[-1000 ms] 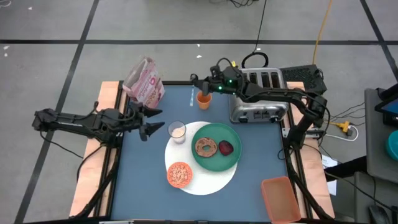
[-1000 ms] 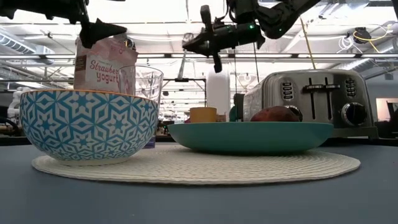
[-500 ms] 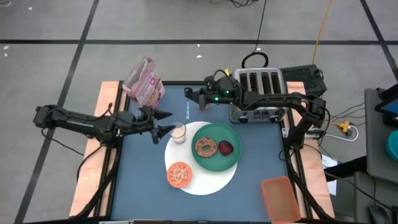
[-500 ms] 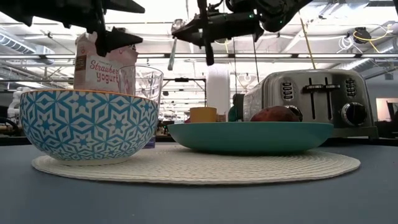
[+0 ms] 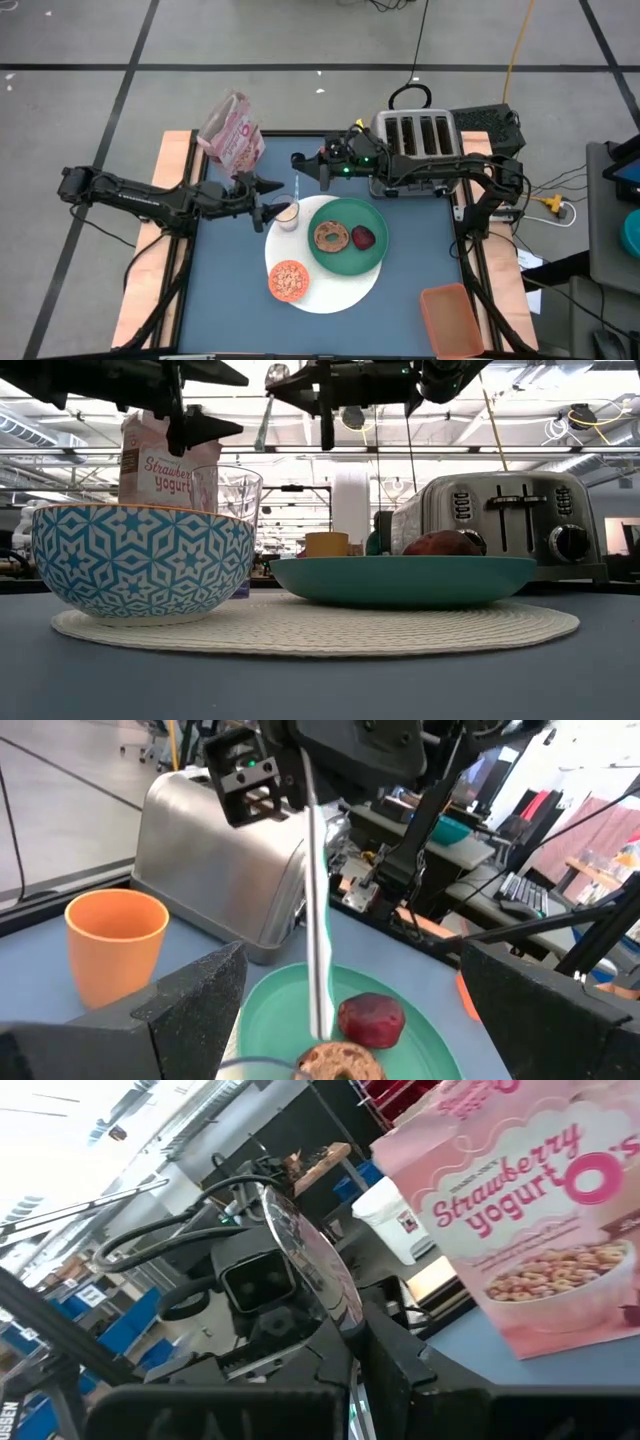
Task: Arrange a breakfast setting
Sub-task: Put the green patterned spoon beside the table mat
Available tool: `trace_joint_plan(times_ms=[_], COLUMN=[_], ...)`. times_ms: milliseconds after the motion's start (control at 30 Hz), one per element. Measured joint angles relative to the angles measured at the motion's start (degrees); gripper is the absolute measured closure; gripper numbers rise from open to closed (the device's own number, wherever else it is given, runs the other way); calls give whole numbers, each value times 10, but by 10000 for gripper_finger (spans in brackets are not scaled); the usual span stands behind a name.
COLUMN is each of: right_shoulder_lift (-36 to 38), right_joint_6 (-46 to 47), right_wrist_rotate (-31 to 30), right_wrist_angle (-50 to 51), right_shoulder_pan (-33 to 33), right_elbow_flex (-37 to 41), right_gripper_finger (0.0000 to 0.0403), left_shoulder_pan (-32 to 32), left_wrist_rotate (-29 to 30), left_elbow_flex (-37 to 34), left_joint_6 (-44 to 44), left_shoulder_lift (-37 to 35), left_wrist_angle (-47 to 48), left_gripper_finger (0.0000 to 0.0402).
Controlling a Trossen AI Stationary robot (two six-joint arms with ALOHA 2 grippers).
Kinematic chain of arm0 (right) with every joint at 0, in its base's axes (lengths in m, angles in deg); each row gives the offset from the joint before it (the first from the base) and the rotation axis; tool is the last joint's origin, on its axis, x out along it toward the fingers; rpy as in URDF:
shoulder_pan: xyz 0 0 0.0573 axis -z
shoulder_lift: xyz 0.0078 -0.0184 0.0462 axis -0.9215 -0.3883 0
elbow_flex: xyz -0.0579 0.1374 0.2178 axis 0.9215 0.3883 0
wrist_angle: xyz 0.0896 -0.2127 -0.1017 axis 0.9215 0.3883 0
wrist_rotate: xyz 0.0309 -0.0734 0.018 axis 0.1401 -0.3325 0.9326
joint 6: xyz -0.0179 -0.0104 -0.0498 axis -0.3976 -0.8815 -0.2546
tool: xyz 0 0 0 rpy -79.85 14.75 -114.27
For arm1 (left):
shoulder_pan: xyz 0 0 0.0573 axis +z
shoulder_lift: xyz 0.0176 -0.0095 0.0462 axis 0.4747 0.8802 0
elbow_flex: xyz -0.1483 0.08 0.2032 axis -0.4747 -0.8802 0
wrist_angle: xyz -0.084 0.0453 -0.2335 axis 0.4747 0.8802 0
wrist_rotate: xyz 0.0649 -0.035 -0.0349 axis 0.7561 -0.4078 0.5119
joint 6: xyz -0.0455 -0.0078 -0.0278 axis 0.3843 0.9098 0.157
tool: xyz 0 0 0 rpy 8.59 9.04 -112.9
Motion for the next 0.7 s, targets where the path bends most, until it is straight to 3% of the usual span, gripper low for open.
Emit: trace_joint_plan(times_ms=[533,700], right_shoulder_lift=[0,0], right_joint_6=[-2,-2], right_wrist_rotate=[-1,-1], right_wrist_angle=[-8,-8], right_shoulder_pan=[-19,-19], right_elbow_flex=[0,0], right_gripper_finger=[393,393], left_shoulder_pan=[0,0], left_wrist_rotate=[0,0], left_elbow_flex=[0,0], left_joint_6=[2,0], left_shoulder_lift=[72,87], left_wrist_angle=[-77,-88], left_gripper_finger=[32,59])
